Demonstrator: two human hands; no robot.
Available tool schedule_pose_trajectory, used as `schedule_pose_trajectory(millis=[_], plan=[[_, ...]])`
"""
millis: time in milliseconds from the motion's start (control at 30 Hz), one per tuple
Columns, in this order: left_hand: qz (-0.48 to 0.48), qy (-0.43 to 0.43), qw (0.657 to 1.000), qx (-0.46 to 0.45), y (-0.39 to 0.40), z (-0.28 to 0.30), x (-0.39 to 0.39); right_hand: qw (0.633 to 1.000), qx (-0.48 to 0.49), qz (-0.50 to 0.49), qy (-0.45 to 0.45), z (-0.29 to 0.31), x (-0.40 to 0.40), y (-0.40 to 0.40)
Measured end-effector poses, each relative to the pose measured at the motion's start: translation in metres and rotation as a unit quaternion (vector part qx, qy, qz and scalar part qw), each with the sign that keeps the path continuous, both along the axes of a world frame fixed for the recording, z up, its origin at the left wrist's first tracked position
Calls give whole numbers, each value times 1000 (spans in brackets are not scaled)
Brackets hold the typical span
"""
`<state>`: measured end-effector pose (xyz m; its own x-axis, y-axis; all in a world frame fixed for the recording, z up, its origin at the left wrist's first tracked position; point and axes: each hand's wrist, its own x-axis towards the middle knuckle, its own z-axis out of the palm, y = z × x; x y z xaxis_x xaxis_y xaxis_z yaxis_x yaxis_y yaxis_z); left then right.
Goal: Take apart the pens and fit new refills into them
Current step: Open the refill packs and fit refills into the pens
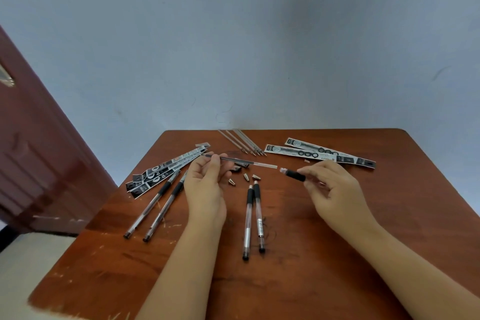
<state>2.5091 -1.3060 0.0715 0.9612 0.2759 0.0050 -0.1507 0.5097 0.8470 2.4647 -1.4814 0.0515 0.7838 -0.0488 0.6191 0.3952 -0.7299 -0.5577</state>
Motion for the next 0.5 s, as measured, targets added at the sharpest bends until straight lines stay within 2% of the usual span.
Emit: schedule_pose_trajectory(millis=[500], plan=[[-4, -10, 1000, 8, -1, -1, 0, 1000, 6, 0, -11, -1, -1, 1]])
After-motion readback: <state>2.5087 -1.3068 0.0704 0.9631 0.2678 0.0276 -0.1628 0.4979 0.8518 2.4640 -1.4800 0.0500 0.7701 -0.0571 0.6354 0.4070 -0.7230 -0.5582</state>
